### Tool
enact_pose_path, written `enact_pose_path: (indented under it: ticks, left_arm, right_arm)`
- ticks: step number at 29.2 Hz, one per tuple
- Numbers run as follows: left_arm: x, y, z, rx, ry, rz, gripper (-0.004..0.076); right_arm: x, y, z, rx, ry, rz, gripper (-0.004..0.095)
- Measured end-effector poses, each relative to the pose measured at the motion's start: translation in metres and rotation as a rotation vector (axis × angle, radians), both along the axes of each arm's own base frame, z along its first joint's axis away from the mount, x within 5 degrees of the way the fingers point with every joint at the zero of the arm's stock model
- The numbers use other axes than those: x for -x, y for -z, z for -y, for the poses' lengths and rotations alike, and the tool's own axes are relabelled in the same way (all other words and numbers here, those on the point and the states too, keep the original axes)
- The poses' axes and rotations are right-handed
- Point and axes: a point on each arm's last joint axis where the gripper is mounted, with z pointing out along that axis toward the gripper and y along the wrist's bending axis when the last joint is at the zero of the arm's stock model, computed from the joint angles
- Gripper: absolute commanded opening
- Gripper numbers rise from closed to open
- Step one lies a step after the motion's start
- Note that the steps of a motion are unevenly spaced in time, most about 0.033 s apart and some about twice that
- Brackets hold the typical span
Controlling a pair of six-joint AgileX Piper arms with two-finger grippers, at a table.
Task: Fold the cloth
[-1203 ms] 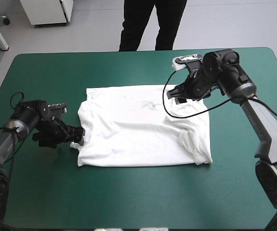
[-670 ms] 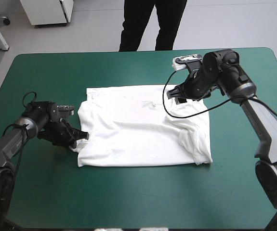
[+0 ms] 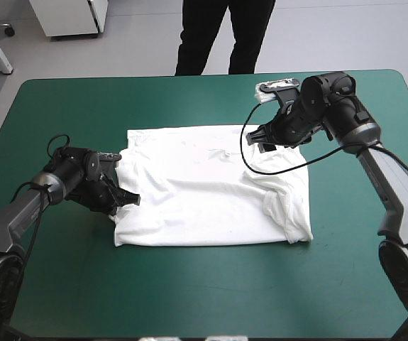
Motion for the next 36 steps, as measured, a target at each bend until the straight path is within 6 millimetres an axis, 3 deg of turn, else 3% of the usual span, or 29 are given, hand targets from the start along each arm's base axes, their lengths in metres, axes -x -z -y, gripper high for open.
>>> enact_pose_path:
  ticks: [5, 9, 14, 18, 24, 27, 32, 34, 36]
  left_arm:
    - [-0.013, -0.038, 0.004, 0.035, -0.001, 0.106, -0.0009]
    - [-0.018, -0.052, 0.012, 0.112, 0.028, 0.139, -0.0009]
    - [-0.017, -0.054, 0.029, 0.174, 0.09, 0.152, -0.0009]
    - [-0.015, -0.052, 0.055, 0.188, 0.165, 0.175, -0.0009]
    - [-0.015, -0.031, 0.089, 0.196, 0.245, 0.141, 0.0011]
    - [-0.018, -0.016, 0.095, 0.179, 0.31, 0.109, 0.0147]
    - [-0.018, -0.006, 0.099, 0.176, 0.385, 0.08, 0.0493]
    - [-0.019, -0.008, 0.1, 0.178, 0.388, 0.076, 0.056]
    - [-0.019, -0.012, 0.1, 0.181, 0.385, 0.073, 0.0562]
  right_arm:
    - [0.002, -0.003, 0.001, -0.003, 0.001, 0.007, 0.0553]
    - [0.002, -0.003, 0.001, -0.003, 0.001, 0.008, 0.0553]
    - [0.002, -0.003, 0.001, -0.002, 0.0, 0.006, 0.0553]
    - [0.002, -0.003, 0.001, -0.002, 0.0, 0.006, 0.0553]
    - [0.002, -0.003, 0.001, -0.001, 0.001, 0.006, 0.0553]
    - [0.002, -0.003, 0.001, -0.002, 0.002, 0.006, 0.0553]
    - [0.002, -0.003, 0.001, -0.002, 0.003, 0.005, 0.0553]
    - [0.002, -0.003, 0.001, -0.002, 0.003, 0.005, 0.0553]
    - [0.002, -0.003, 0.001, -0.003, 0.003, 0.005, 0.0553]
